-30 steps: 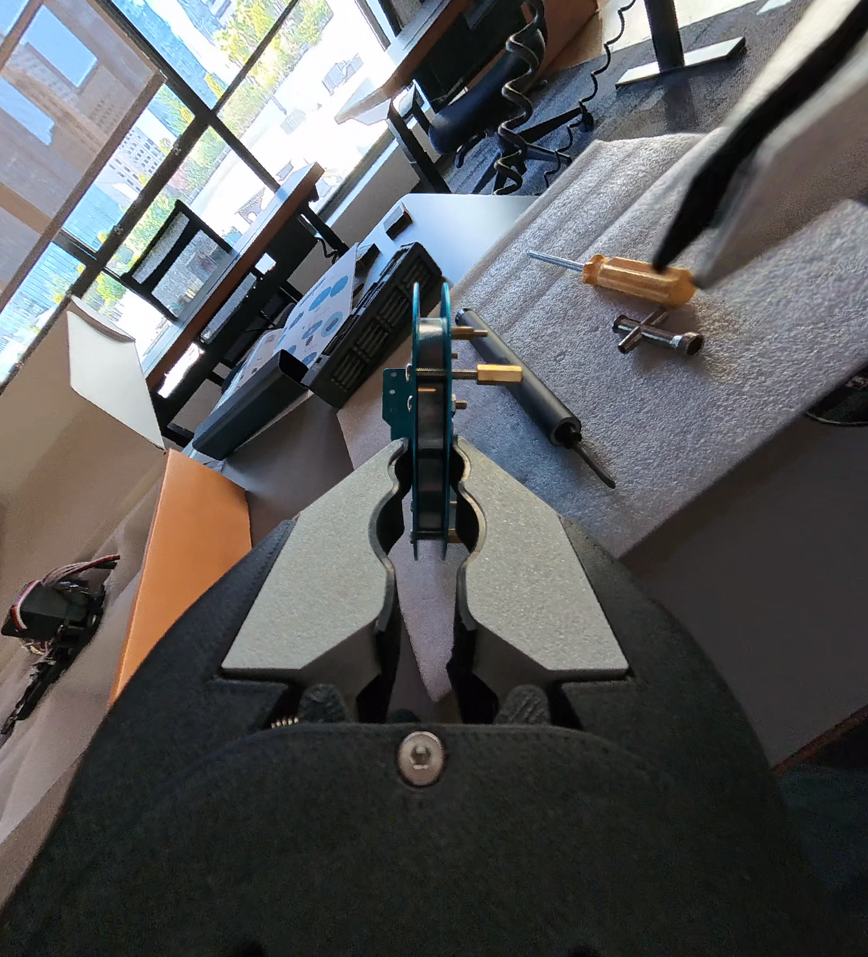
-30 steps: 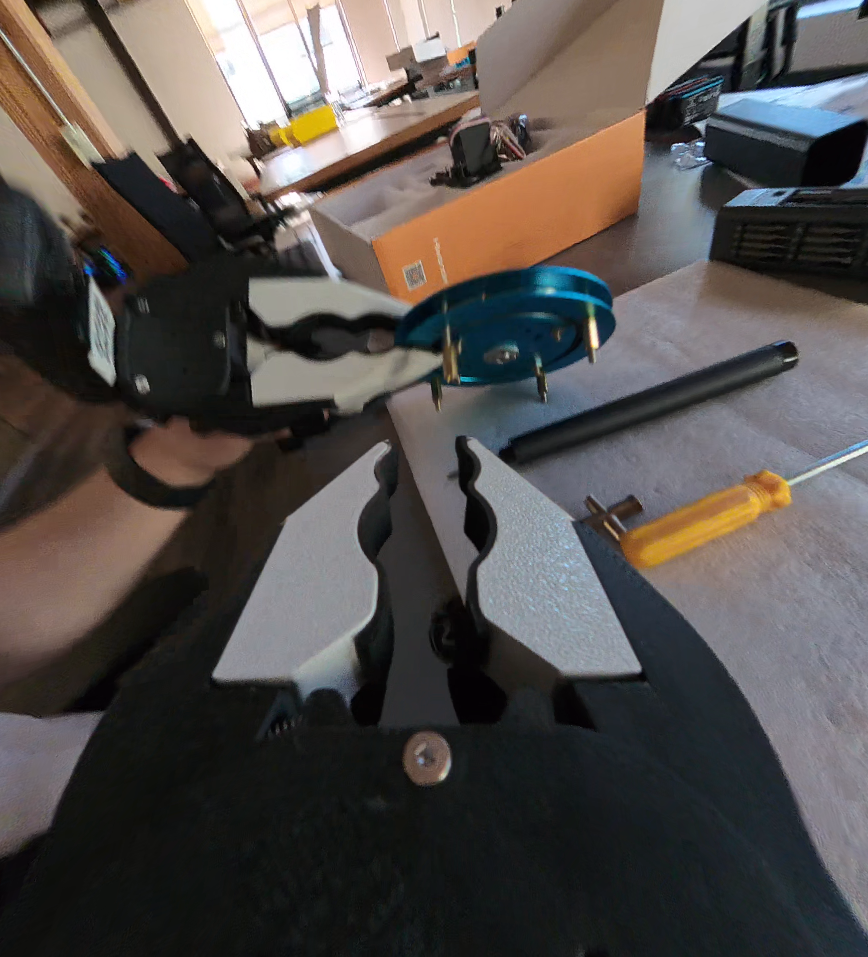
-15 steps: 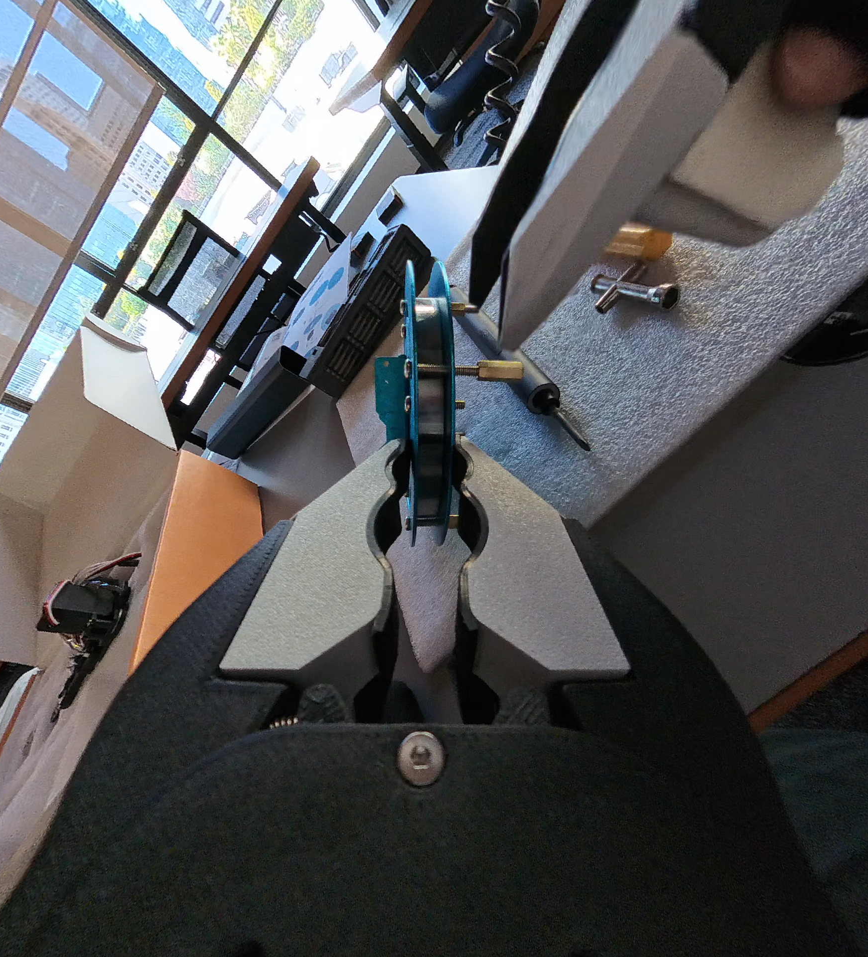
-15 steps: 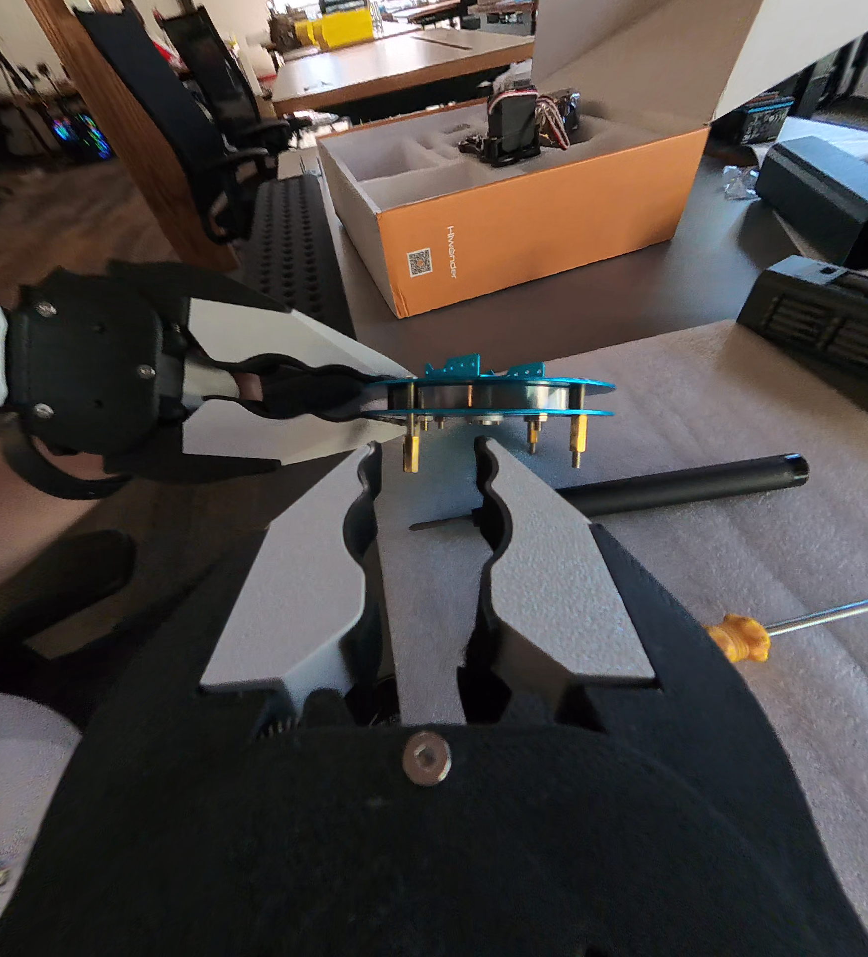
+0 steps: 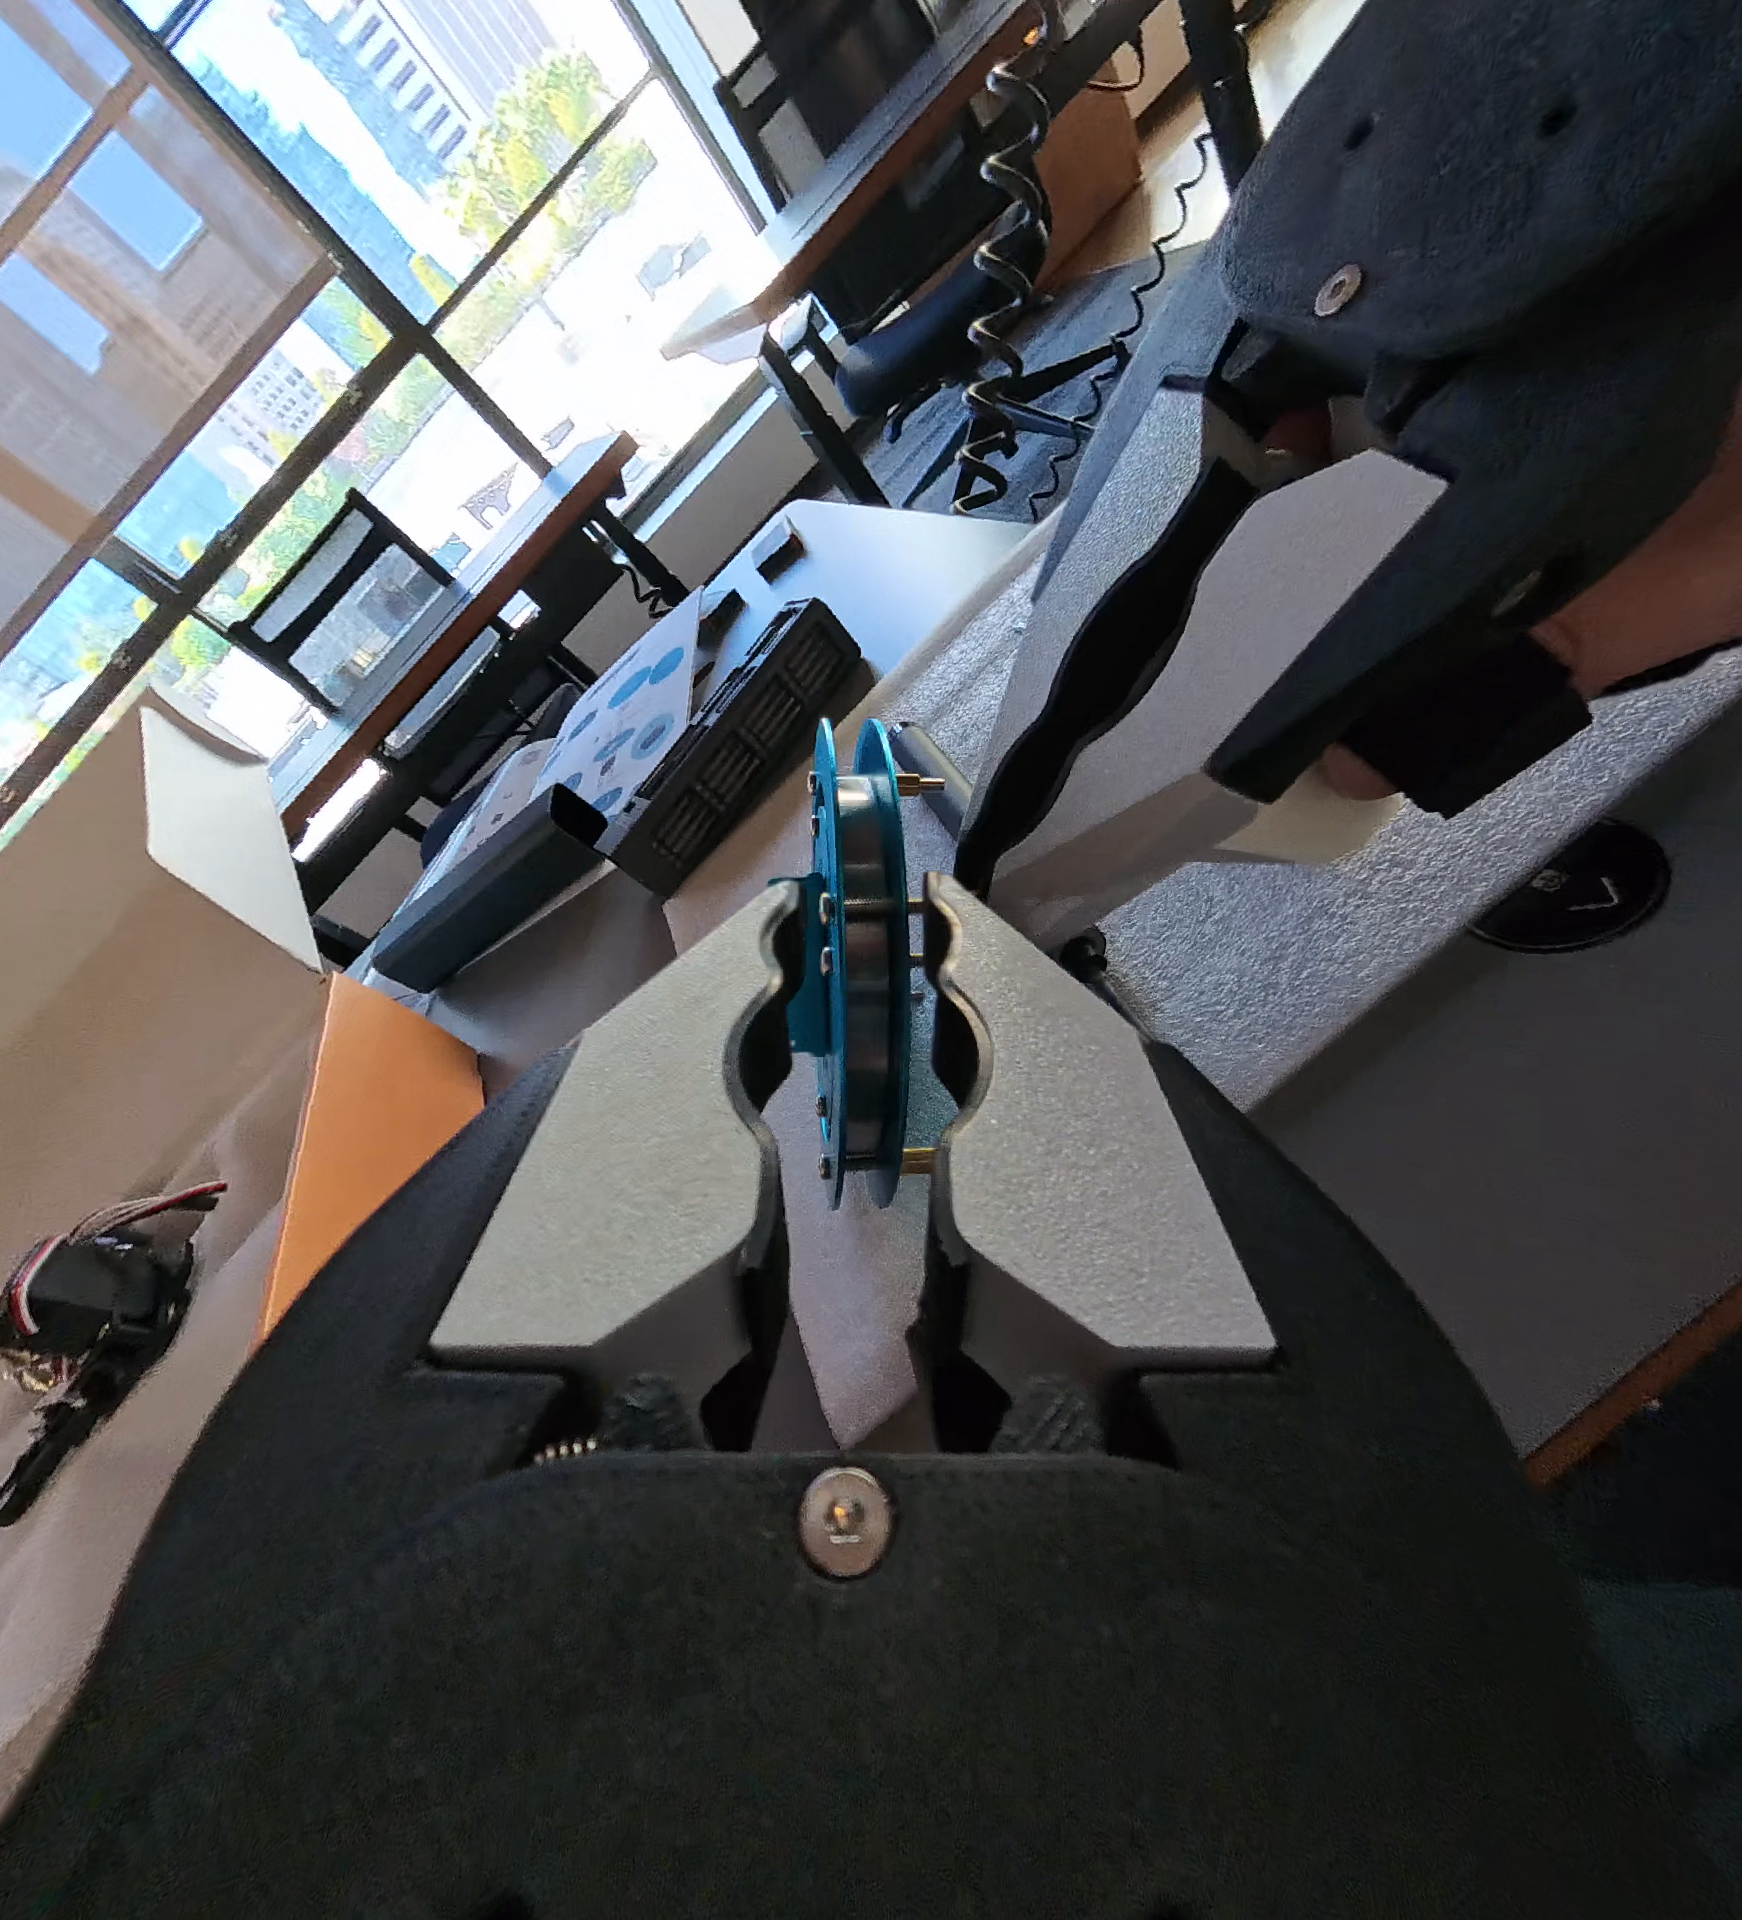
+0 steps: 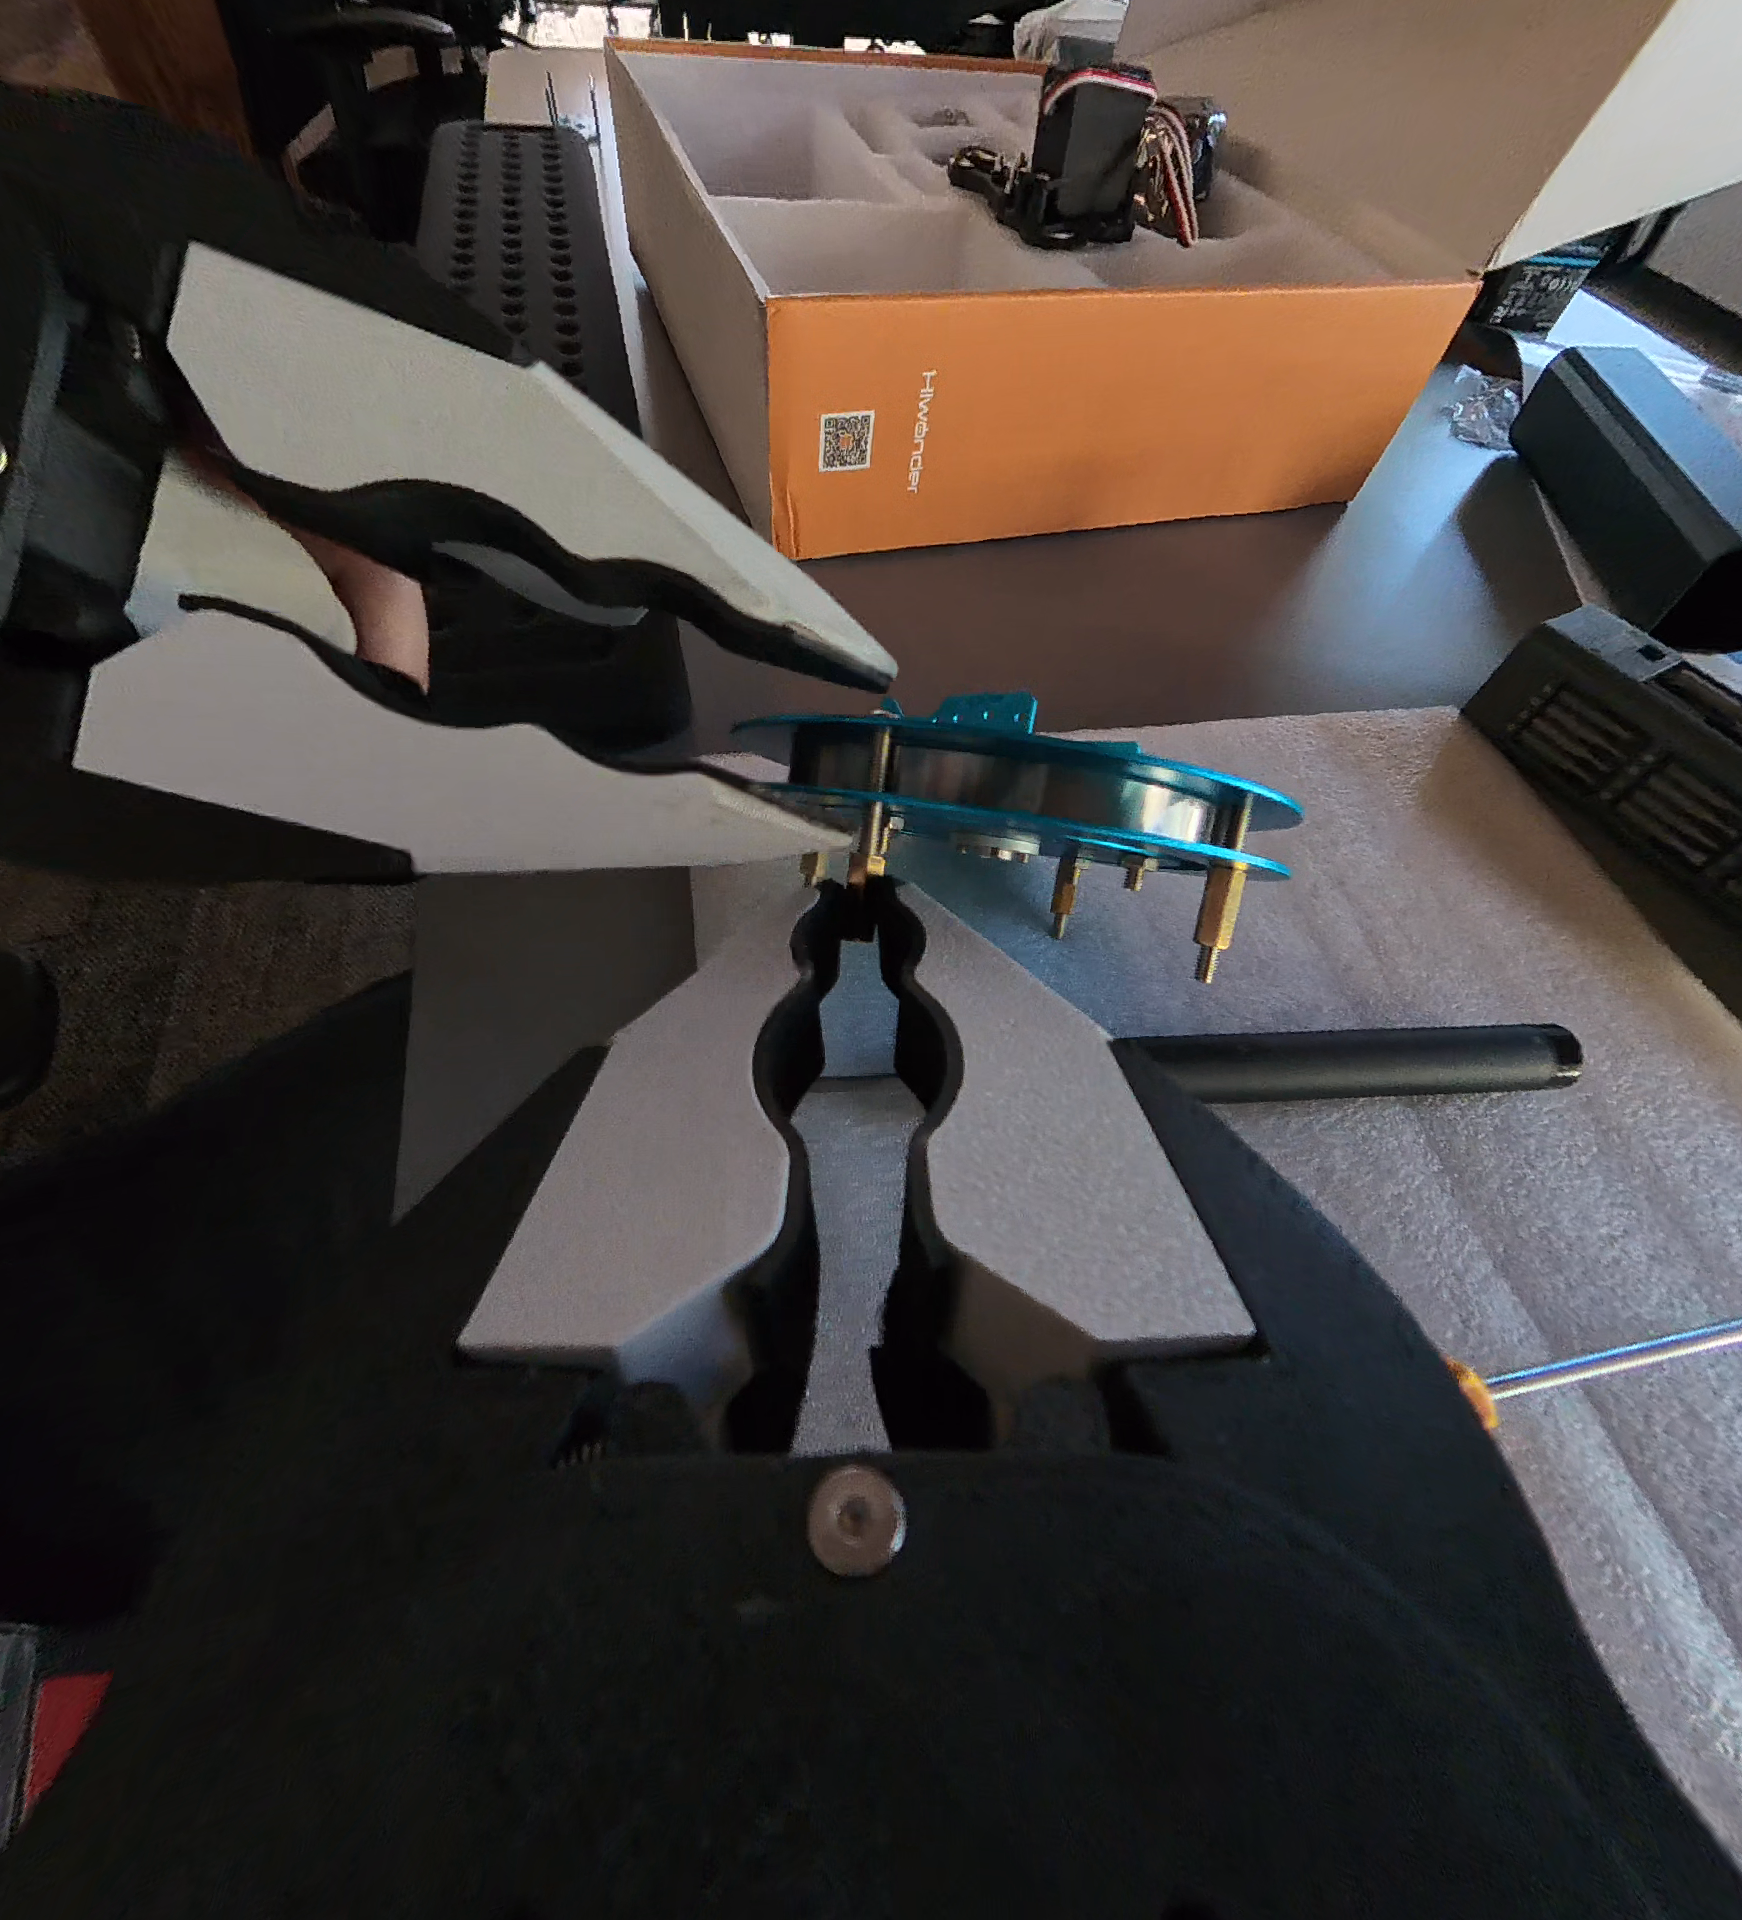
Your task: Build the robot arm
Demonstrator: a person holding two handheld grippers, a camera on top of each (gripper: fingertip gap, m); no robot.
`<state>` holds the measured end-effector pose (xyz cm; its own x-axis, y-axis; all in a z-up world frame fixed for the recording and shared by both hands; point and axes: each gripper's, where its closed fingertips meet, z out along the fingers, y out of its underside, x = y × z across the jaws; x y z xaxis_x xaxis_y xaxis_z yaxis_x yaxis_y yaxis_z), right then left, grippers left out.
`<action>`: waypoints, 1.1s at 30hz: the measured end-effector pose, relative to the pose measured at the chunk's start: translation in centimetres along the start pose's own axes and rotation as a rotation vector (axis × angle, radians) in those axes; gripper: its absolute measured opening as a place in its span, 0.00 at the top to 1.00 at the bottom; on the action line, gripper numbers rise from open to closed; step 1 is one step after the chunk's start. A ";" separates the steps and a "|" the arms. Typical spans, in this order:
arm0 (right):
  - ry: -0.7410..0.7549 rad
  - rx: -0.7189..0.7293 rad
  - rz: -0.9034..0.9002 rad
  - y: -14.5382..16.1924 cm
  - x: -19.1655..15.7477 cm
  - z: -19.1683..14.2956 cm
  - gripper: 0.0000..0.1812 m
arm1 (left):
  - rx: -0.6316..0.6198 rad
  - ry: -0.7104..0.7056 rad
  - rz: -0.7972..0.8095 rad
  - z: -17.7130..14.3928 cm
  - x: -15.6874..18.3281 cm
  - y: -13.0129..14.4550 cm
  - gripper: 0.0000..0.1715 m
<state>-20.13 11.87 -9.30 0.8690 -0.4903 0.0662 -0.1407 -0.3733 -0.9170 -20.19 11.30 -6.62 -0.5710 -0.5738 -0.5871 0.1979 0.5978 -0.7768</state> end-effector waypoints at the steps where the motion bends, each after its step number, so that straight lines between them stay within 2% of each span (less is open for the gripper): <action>1: 0.005 0.000 -0.011 -0.1 0.1 0.0 0.97 | -0.001 0.011 0.002 0.1 -0.1 -0.1 0.90; 8: 0.009 0.003 -0.047 -0.4 0.3 0.1 0.97 | 0.020 0.084 -0.112 0.4 -0.5 -0.1 0.91; 12: 0.026 0.005 -0.062 -0.8 0.5 0.2 0.97 | 0.031 0.079 -0.169 0.4 -0.9 -0.1 0.91; 20: 0.135 0.054 -0.142 -1.4 1.2 0.3 0.94 | 0.078 0.091 -0.357 0.8 -1.8 -0.2 0.91; 24: 0.177 0.063 -0.150 -1.5 1.4 0.5 0.96 | 0.079 0.080 -0.376 1.0 -2.0 -0.2 0.91; 28: 0.127 0.110 0.031 -1.7 1.4 0.7 0.97 | 0.090 0.066 -0.384 1.1 -2.3 -0.1 0.91; 33: -0.244 0.166 0.582 -1.9 0.7 0.7 0.98 | 0.116 0.072 -0.401 1.1 -2.3 -0.1 0.91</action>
<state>-18.94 12.81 -7.78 0.7585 -0.3758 -0.5324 -0.5623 0.0356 -0.8262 -17.99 11.92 -5.39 -0.6742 -0.7052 -0.2193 0.0351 0.2660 -0.9633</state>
